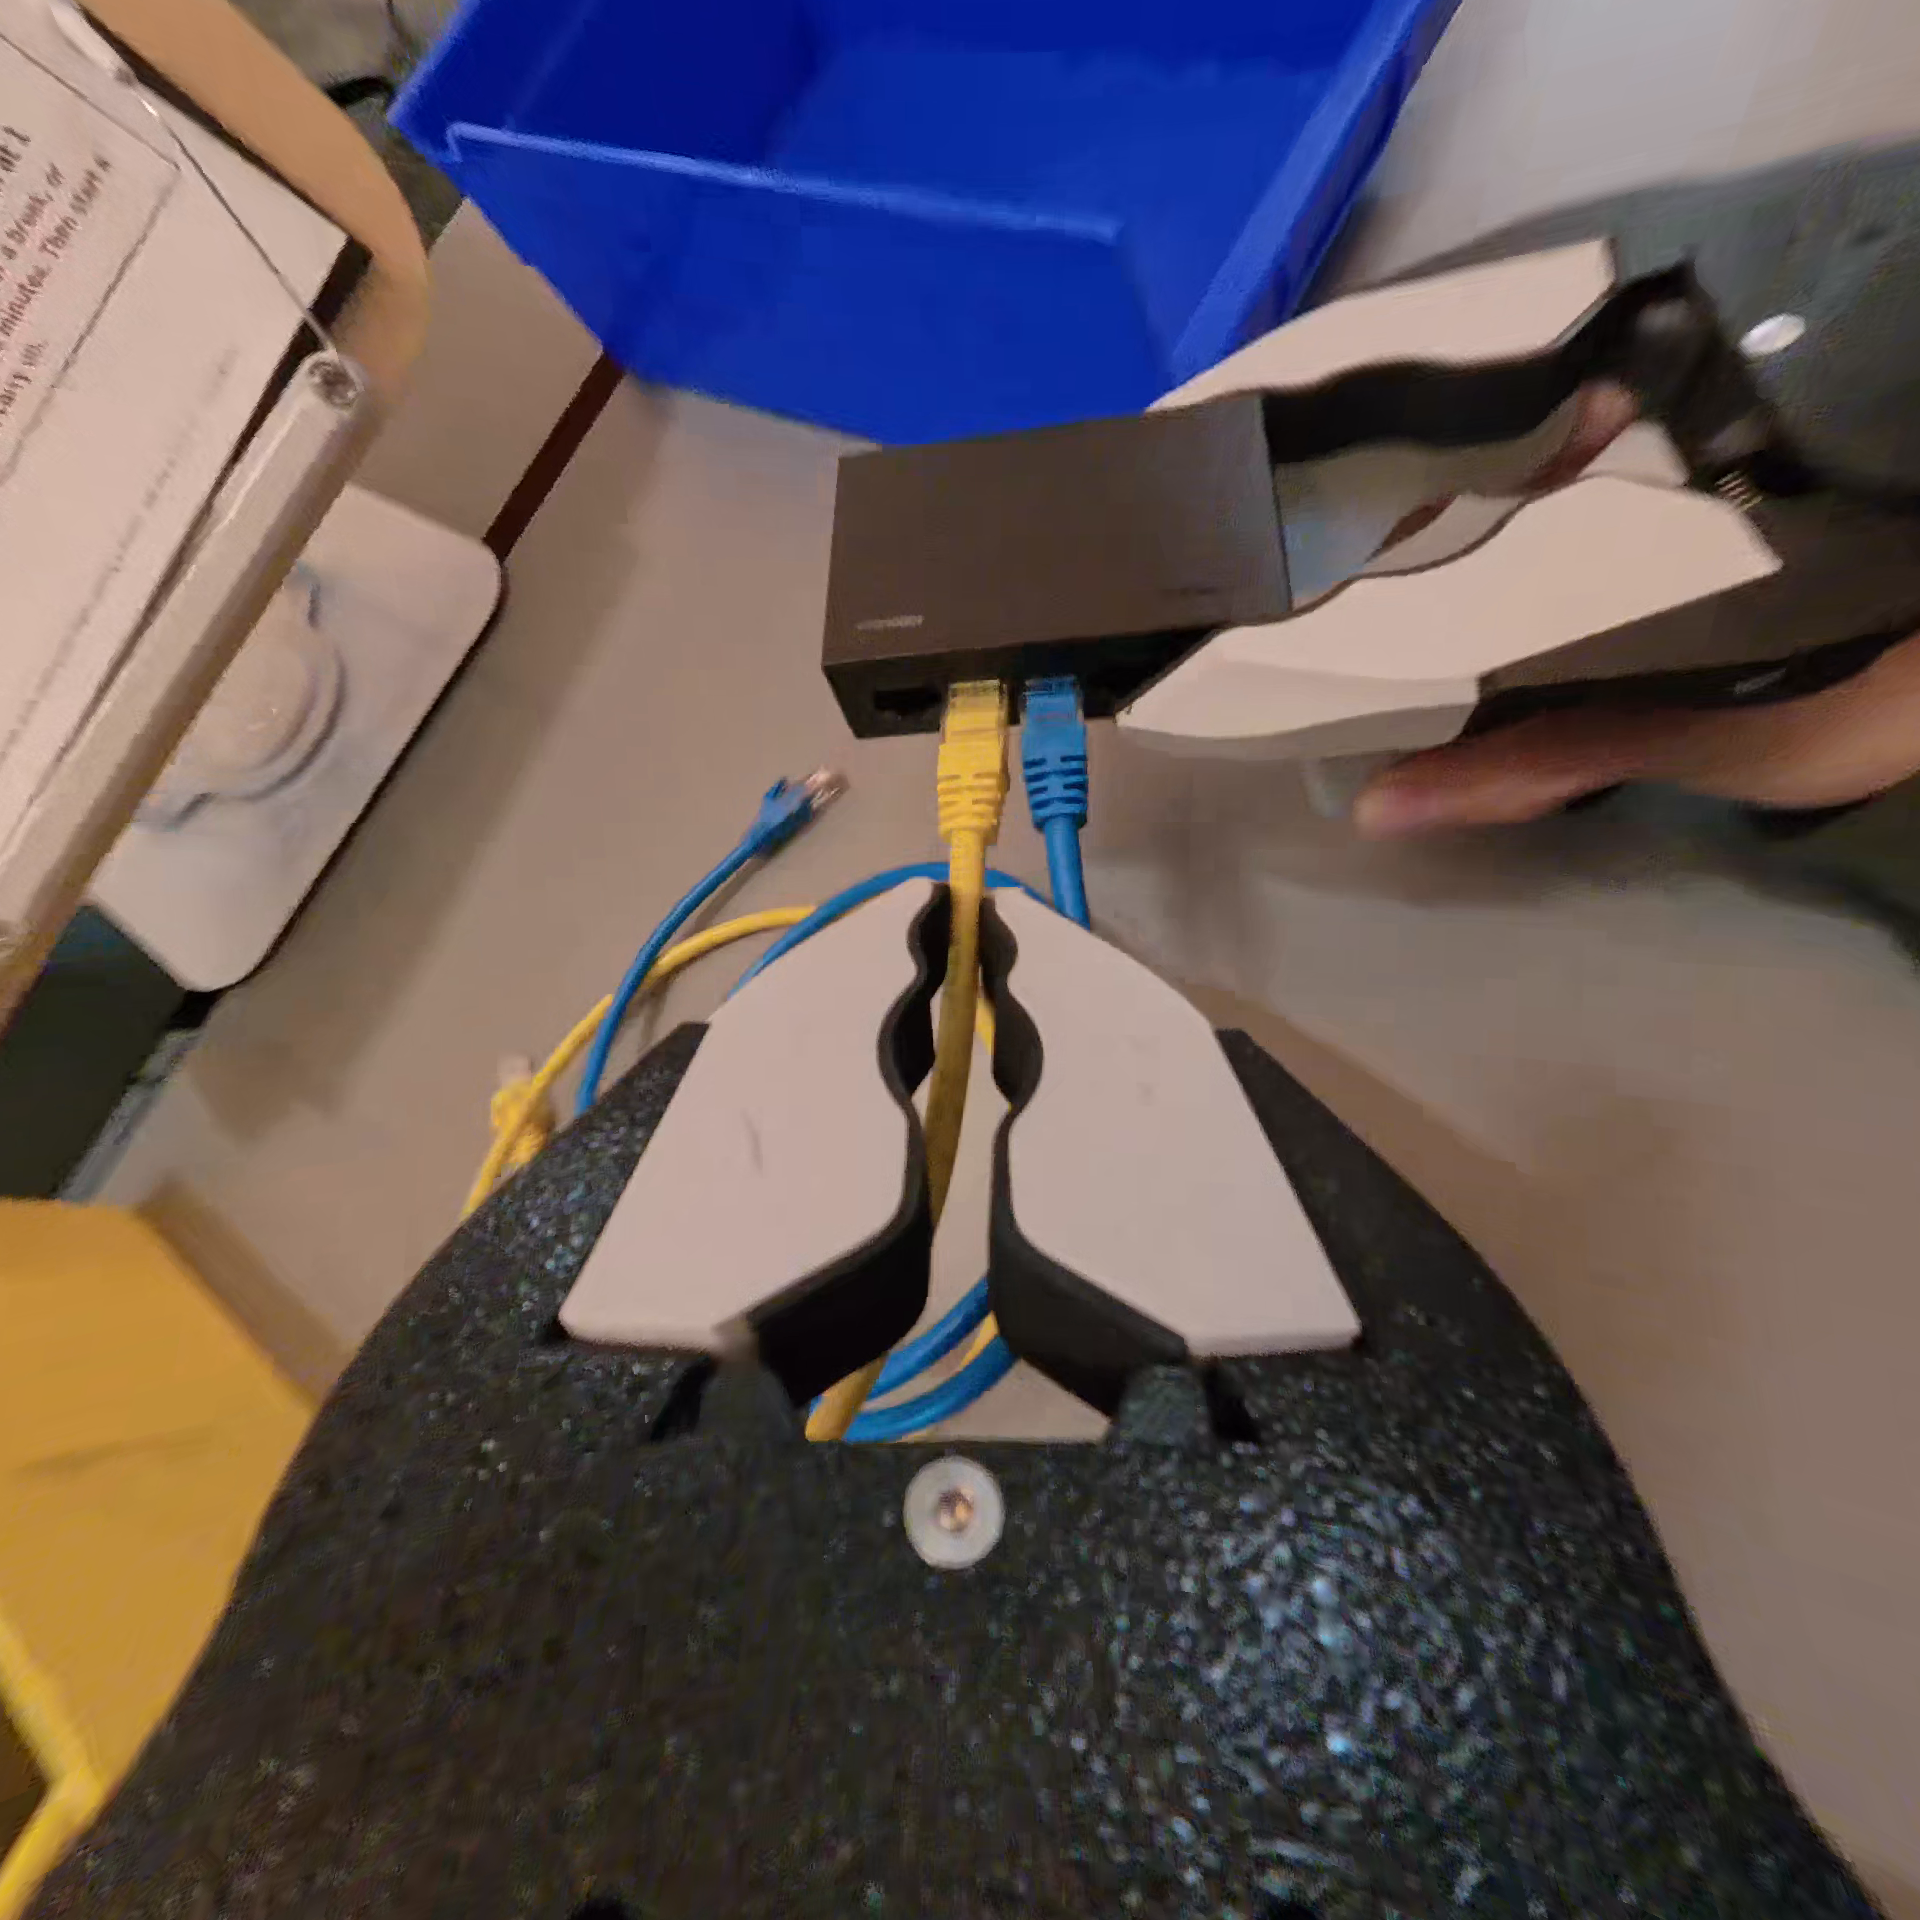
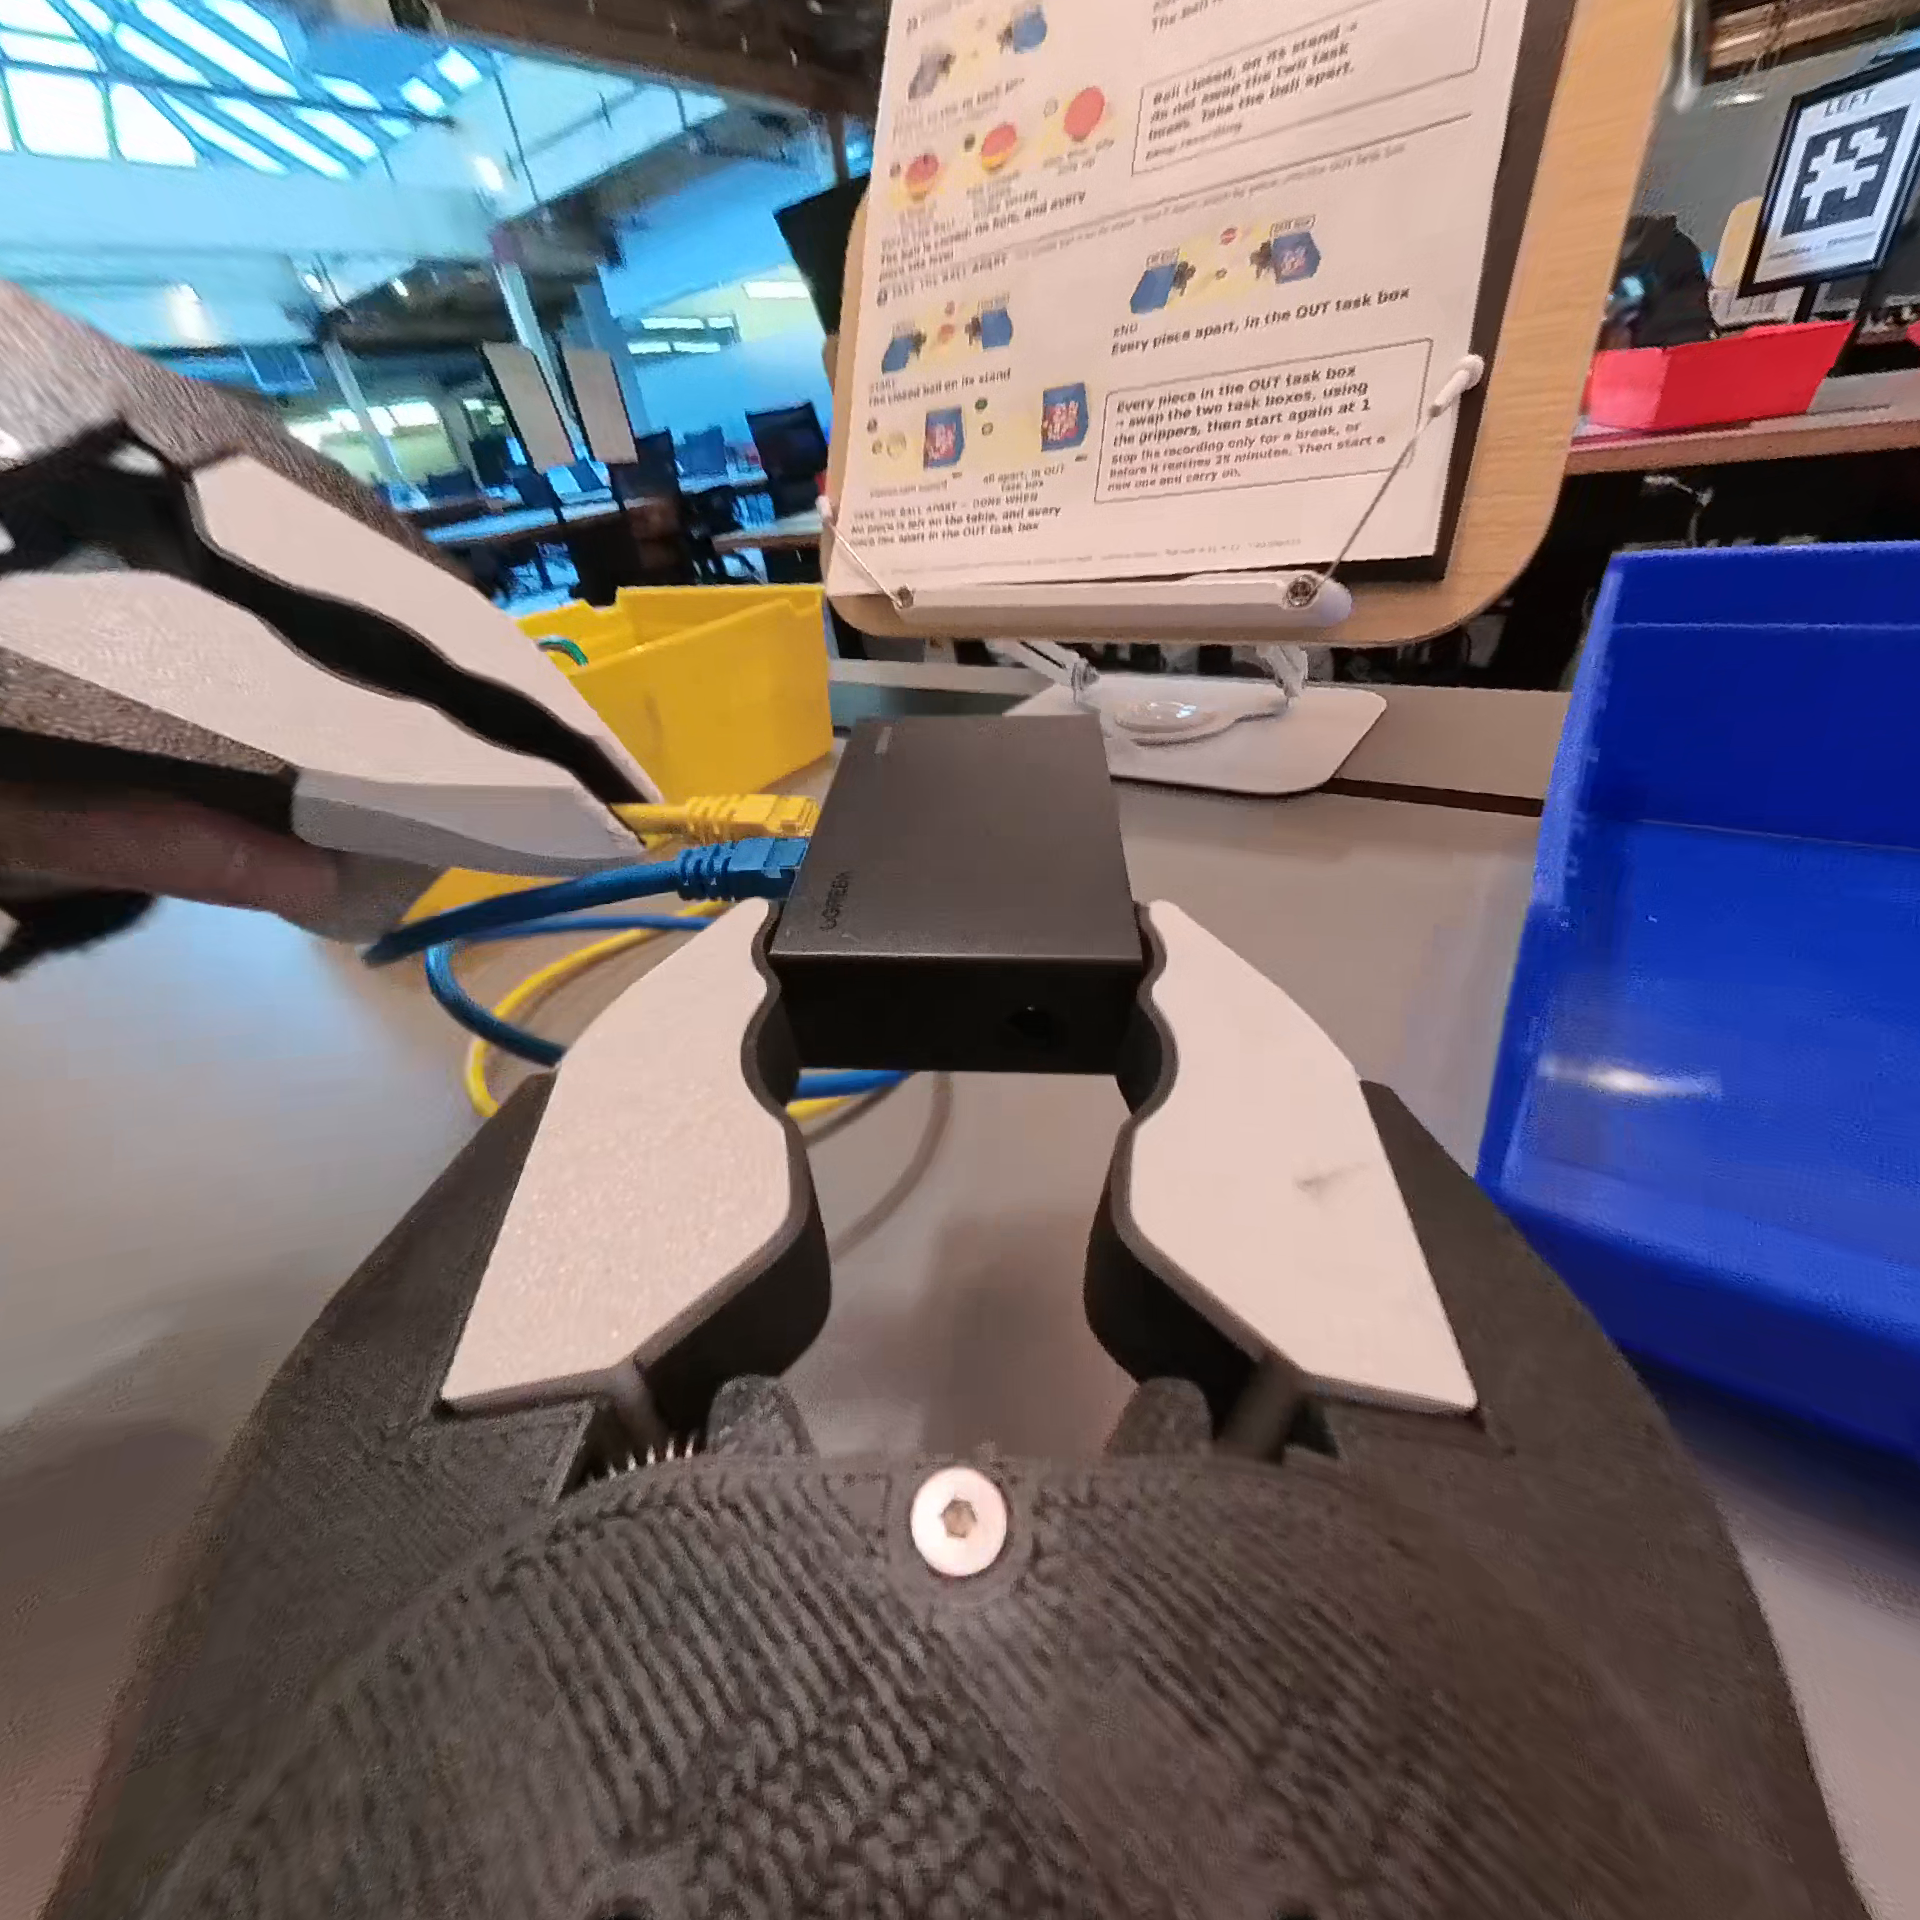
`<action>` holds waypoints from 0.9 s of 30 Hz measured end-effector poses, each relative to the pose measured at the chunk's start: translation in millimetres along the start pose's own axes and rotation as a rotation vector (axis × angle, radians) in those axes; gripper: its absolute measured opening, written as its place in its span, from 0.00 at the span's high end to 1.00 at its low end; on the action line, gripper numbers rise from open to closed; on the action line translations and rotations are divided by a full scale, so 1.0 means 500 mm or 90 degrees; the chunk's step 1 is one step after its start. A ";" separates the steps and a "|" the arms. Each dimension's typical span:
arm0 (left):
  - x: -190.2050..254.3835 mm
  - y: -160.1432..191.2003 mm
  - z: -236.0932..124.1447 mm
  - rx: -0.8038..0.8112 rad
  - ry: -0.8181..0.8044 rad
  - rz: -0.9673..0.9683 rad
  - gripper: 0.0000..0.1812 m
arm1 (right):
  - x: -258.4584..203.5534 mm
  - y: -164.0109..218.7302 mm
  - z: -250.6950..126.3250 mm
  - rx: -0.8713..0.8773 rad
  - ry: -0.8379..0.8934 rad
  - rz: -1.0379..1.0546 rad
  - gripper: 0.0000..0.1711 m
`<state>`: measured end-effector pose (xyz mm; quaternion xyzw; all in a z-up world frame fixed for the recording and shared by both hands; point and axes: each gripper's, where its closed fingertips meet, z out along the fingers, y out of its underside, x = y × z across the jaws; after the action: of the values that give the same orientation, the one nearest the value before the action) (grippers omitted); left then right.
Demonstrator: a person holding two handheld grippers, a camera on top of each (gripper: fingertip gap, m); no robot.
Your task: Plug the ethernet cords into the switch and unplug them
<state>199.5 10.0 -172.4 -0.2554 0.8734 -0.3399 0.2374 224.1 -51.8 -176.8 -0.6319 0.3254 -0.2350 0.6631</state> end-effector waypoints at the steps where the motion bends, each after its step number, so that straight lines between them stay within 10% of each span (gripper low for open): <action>1: 0.004 -0.004 0.000 0.025 0.018 -0.013 0.97 | 0.001 -0.003 -0.002 0.009 -0.002 0.006 0.64; 7: 0.012 -0.044 -0.010 0.200 0.075 -0.103 0.97 | -0.003 -0.024 -0.012 0.071 -0.024 0.041 0.64; 19: 0.015 -0.038 -0.010 0.189 0.000 -0.018 0.97 | -0.009 -0.025 -0.014 0.073 -0.033 0.035 0.64; 27: 0.016 -0.033 -0.009 0.241 0.127 -0.138 0.97 | -0.017 -0.023 -0.013 0.067 -0.047 0.030 0.64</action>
<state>195.5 -3.3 -159.9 -0.2640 0.7807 -0.5447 0.1554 214.8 -50.9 -164.2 -0.5969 0.3027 -0.2128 0.7119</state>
